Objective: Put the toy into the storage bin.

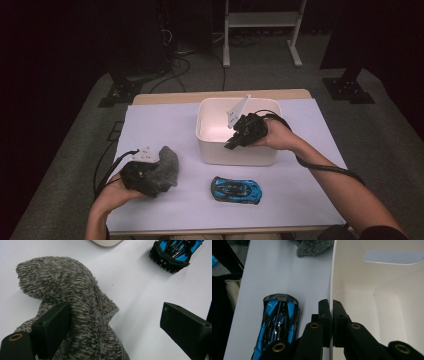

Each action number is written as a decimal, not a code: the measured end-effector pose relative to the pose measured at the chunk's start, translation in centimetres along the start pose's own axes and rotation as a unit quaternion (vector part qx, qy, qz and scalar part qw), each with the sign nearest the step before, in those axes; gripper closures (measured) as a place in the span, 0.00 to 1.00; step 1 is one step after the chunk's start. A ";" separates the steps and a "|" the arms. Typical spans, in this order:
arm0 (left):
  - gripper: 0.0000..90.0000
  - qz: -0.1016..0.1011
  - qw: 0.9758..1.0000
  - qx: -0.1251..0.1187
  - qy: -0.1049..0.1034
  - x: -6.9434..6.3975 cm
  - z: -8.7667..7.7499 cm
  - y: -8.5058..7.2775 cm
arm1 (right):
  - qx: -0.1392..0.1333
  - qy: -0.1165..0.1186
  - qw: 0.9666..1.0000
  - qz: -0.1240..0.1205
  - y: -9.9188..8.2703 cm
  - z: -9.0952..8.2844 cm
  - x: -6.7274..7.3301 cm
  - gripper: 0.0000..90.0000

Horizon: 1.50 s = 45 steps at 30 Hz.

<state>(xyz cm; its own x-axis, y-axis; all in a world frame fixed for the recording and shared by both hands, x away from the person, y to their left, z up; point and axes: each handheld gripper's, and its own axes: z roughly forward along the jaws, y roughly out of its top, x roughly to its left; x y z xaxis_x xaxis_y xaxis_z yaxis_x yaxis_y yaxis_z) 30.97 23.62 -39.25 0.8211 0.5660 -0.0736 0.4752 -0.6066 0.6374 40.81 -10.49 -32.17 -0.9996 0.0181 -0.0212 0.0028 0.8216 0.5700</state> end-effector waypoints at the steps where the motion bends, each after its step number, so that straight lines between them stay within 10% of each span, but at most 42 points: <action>1: 0.10 0.000 1.000 0.000 0.000 0.0 0.0 0.0 | 0.000 0.002 1.000 -0.003 0.1 0.1 0.1 0.97; 16: 0.10 0.003 1.000 0.000 -0.003 -0.2 0.1 0.1 | 0.000 0.009 1.000 0.001 0.5 0.4 1.0 0.95; 31: 0.10 0.007 1.000 0.000 -0.001 -0.4 0.0 0.1 | -0.034 0.000 0.999 0.035 0.2 -1.8 2.0 0.53; 45: 0.10 0.007 1.000 -0.003 0.001 -0.7 -0.2 0.3 | -0.076 -0.013 0.996 0.042 -1.0 -5.5 5.2 0.38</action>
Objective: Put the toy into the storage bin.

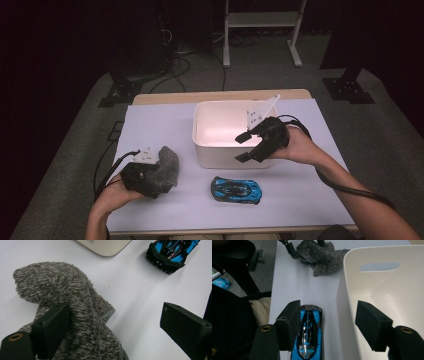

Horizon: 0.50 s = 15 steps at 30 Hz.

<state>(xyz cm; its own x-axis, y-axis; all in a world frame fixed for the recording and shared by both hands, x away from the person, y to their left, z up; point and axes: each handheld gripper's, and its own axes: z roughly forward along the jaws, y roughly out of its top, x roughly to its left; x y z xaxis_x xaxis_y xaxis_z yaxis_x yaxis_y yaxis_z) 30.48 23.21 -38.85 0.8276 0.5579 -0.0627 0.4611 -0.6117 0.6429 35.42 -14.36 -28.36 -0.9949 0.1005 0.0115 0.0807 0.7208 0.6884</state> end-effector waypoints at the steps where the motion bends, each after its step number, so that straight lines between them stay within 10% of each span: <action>1: 0.10 0.000 1.000 -0.001 0.000 0.0 0.0 0.0 | -0.001 0.000 1.000 0.001 -0.2 -0.1 0.3 0.37; 15: 0.10 0.007 1.000 -0.003 0.005 -0.3 -0.1 0.1 | -0.011 0.011 1.000 -0.001 -3.5 1.5 4.3 0.25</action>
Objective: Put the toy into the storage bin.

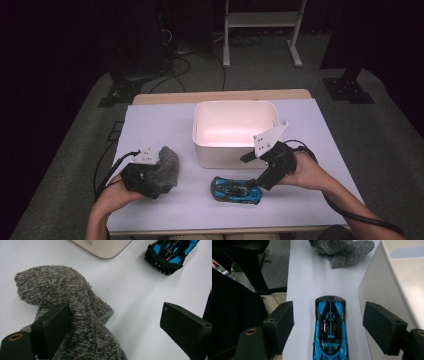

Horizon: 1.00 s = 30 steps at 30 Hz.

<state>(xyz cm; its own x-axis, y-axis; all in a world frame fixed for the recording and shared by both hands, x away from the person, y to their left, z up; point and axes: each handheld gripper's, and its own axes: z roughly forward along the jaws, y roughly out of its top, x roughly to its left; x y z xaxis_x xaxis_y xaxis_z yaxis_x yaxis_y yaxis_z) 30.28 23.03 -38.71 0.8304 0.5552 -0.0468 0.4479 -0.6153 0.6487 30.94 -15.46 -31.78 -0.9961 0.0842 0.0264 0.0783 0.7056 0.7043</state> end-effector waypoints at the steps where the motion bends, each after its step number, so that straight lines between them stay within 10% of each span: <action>1: 0.09 0.001 1.000 0.000 0.000 0.0 0.0 0.0 | 0.001 0.000 1.000 0.002 -0.3 0.3 0.1 0.24; 30: 0.09 0.000 1.000 0.004 0.000 -0.1 0.0 -0.1 | 0.044 -0.018 0.999 0.019 -6.0 8.5 -0.5 0.17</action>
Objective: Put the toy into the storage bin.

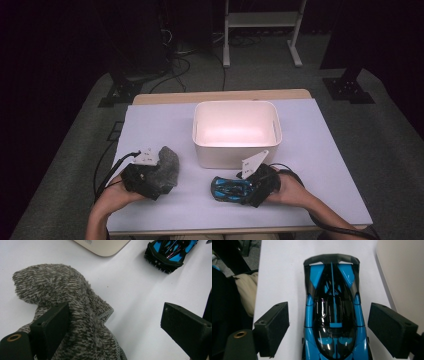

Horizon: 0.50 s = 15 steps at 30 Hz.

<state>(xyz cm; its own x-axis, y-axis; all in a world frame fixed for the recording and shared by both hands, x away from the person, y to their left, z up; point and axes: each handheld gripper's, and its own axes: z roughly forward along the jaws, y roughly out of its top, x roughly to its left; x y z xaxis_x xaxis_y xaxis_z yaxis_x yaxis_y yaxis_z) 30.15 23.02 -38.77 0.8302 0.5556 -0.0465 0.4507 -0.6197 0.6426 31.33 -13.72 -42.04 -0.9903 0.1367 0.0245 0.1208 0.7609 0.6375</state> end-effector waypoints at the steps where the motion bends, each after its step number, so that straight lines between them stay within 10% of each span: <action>1: 0.09 0.000 1.000 0.000 0.000 0.0 0.0 0.0 | 0.001 0.000 1.000 0.001 -0.1 0.1 -0.1 0.17; 15: 0.09 0.004 1.000 0.002 -0.001 -0.1 0.1 0.0 | 0.006 -0.011 1.000 0.009 -1.7 0.7 -0.7 0.16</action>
<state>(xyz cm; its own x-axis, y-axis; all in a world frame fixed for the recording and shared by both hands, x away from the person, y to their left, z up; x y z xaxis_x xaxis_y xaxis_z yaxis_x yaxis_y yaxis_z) 30.15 22.91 -38.82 0.8343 0.5496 -0.0427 0.4455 -0.6266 0.6394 31.90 -14.70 -43.66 -0.9863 0.1638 0.0179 0.1385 0.7653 0.6285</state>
